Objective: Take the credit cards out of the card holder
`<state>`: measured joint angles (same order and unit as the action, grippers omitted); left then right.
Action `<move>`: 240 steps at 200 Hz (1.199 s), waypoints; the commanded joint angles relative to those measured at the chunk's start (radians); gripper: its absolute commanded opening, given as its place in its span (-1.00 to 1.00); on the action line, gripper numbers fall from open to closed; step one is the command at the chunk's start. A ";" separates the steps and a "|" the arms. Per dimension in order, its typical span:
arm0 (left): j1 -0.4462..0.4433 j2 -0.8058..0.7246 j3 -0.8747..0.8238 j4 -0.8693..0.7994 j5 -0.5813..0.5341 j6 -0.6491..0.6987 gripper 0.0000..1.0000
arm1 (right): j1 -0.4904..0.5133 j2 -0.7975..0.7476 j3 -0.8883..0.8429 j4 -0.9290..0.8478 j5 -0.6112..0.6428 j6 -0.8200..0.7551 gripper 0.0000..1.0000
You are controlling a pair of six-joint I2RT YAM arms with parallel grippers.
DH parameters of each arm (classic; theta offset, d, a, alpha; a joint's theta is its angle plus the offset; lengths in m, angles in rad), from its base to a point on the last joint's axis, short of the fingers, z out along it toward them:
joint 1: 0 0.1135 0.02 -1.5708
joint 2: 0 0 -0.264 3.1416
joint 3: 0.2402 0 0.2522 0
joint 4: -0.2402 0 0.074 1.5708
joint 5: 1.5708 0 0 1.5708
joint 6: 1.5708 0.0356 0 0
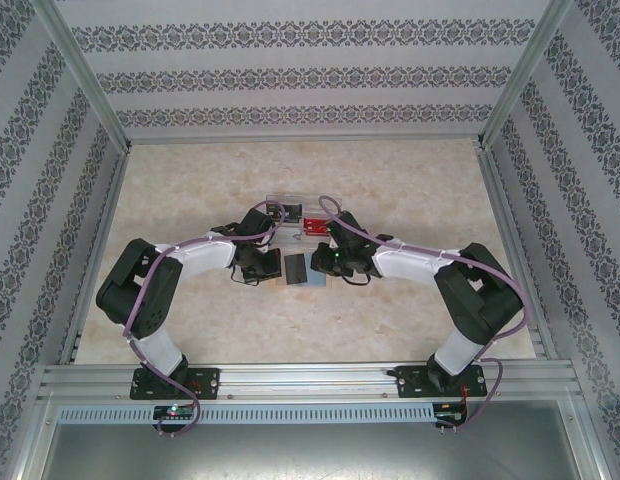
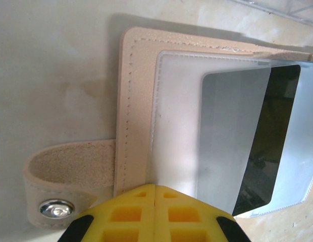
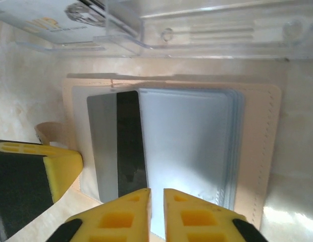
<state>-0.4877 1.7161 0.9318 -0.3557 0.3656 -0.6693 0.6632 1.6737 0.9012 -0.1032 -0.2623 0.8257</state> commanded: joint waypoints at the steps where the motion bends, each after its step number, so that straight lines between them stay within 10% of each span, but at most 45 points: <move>1: 0.011 0.040 -0.002 -0.048 -0.023 -0.008 -1.00 | 0.019 0.056 0.073 -0.007 -0.029 -0.048 -0.60; 175: 0.011 0.043 -0.008 -0.037 -0.008 -0.017 -1.00 | 0.039 0.211 0.127 -0.008 -0.081 -0.045 -0.57; 240: 0.010 0.043 -0.007 -0.038 -0.011 -0.018 -1.00 | 0.029 0.167 0.100 -0.006 -0.064 -0.036 -1.00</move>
<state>-0.4877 1.7172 0.9318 -0.3557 0.3695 -0.6811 0.6853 1.8580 1.0248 -0.0917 -0.3317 0.7860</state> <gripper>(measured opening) 0.057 0.062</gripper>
